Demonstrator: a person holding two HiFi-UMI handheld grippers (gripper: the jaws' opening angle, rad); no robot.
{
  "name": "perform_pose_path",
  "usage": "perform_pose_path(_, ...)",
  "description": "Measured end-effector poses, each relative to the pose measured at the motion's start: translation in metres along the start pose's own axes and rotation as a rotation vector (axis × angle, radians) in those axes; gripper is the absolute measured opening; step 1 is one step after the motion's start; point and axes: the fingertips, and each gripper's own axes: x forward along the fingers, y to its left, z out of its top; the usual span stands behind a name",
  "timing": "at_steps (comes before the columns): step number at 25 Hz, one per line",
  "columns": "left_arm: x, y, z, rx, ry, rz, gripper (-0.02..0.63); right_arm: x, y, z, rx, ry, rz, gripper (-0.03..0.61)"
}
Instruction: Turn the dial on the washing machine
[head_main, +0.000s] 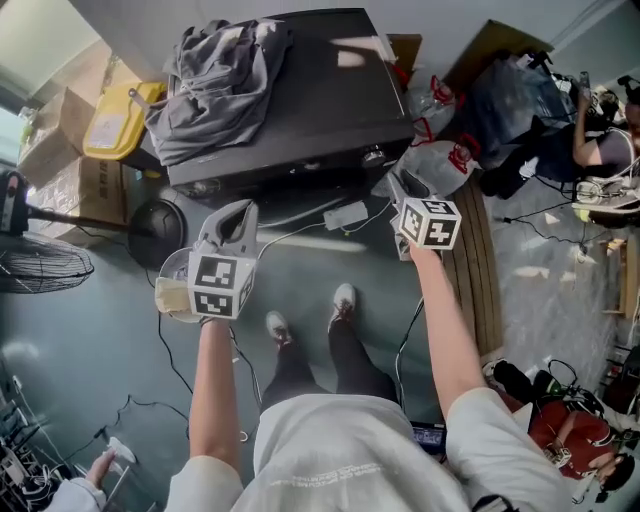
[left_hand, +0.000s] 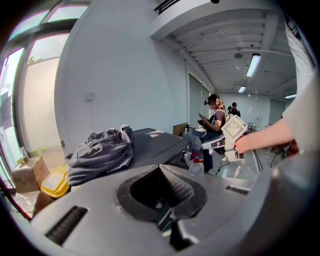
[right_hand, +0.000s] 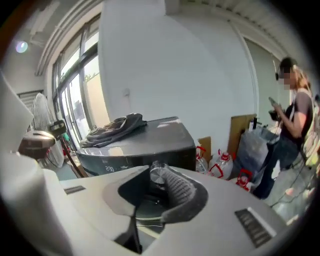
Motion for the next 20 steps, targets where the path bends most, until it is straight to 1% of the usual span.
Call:
perform_pose_path(1,-0.006,0.003,0.006,0.007,-0.015,-0.002,0.015,-0.013,0.007,0.009,-0.046,-0.007,-0.019,0.074)
perform_pose_path(2,-0.013,0.005,0.012,0.014,-0.032,-0.005,0.015,-0.028,0.014,0.019,-0.084,-0.019,-0.032,0.046)
perform_pose_path(5,-0.033,0.012,0.031,0.039,-0.082,-0.013,0.015,-0.071,0.042,0.051,-0.168,-0.073,-0.041,0.019)
perform_pose_path(8,-0.05,0.019,0.051,0.065,-0.134,-0.018,0.015,-0.112,0.07,0.081,-0.255,-0.125,-0.041,0.015)
perform_pose_path(10,-0.063,0.023,0.064,0.081,-0.17,-0.019,0.015,-0.139,0.084,0.097,-0.295,-0.16,-0.058,0.015)
perform_pose_path(13,-0.085,0.023,0.083,0.107,-0.219,-0.023,0.015,-0.175,0.105,0.114,-0.306,-0.205,-0.078,0.015)
perform_pose_path(17,-0.113,0.027,0.111,0.181,-0.289,-0.034,0.015,-0.211,0.134,0.133,-0.301,-0.273,-0.081,0.015)
perform_pose_path(20,-0.137,0.027,0.133,0.226,-0.34,-0.042,0.015,-0.237,0.155,0.146,-0.364,-0.313,-0.109,0.015)
